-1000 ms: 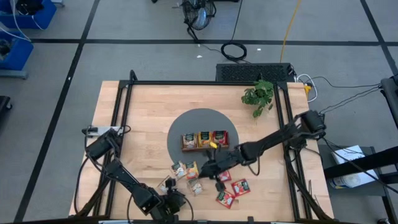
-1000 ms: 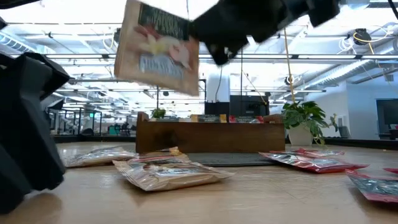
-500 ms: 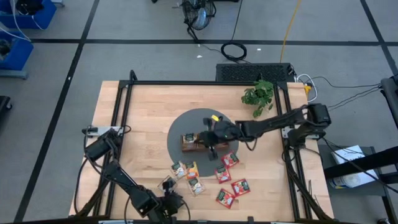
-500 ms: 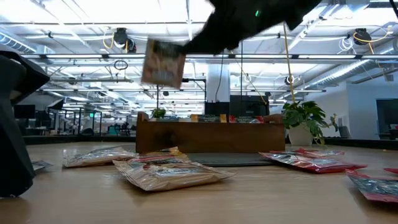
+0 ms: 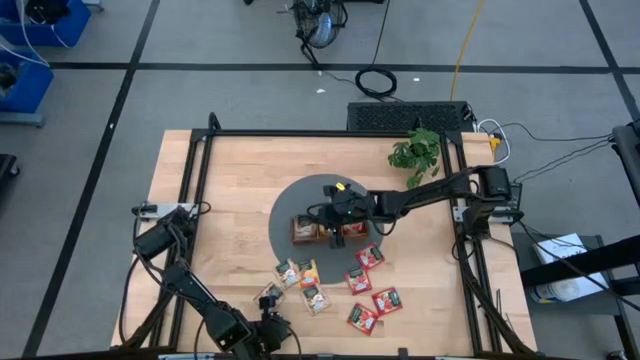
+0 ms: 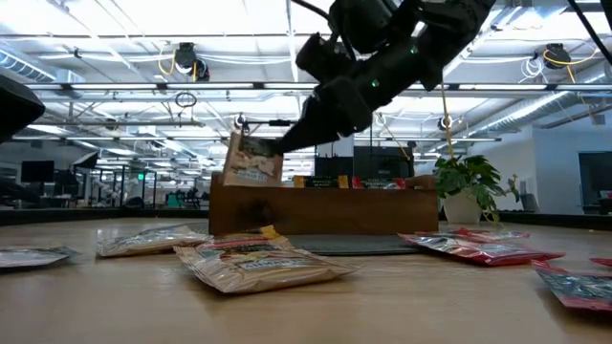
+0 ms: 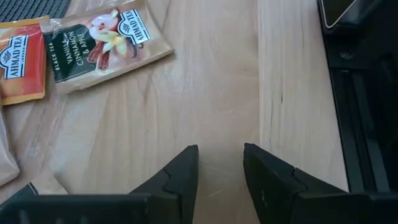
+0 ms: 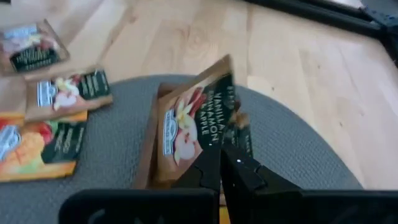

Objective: Pick & Place Tea
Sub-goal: Put the brown tea bag into the left section of the wooden organizer

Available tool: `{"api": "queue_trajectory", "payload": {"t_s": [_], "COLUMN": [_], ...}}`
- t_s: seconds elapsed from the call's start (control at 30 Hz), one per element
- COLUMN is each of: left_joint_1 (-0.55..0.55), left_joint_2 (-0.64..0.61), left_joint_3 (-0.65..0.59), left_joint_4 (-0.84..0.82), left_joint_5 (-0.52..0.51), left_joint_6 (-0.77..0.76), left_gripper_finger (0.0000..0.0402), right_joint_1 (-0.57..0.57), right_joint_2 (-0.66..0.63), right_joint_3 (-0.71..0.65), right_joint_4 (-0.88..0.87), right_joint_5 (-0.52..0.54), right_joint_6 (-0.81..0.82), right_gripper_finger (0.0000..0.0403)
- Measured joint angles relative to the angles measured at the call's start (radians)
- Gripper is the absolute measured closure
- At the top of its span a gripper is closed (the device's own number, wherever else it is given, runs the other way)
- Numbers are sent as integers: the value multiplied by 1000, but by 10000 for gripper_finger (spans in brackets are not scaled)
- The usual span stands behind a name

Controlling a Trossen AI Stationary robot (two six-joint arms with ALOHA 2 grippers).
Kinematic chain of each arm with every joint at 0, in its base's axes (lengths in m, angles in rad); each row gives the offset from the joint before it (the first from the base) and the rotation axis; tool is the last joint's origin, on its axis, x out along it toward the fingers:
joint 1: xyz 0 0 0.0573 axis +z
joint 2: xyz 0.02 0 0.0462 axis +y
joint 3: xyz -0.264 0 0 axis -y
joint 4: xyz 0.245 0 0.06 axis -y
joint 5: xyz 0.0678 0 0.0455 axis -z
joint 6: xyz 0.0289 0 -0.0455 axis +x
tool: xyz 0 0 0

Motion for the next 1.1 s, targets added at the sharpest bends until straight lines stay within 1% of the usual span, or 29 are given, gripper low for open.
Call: {"api": "queue_trajectory", "payload": {"t_s": [0.33,0.5,0.67,0.9,1.1], "left_joint_1": [0,1,1,-31,-71], "left_joint_2": [0,-1,-26,-80,-86], "left_joint_3": [0,0,0,0,0], "left_joint_4": [-3,-10,-25,5,52], "left_joint_5": [0,0,-1,-123,-217], "left_joint_6": [2,2,38,78,169], "left_gripper_finger": [268,268,268,268,268], "right_joint_1": [-5,-4,-4,12,14], "right_joint_2": [4,4,4,4,4], "right_joint_3": [0,0,0,0,0], "right_joint_4": [-29,-54,-66,-47,-44], "right_joint_5": [6,101,107,100,-26], "right_joint_6": [-23,-74,-91,-103,-82], "right_gripper_finger": [403,403,403,403,403]}}
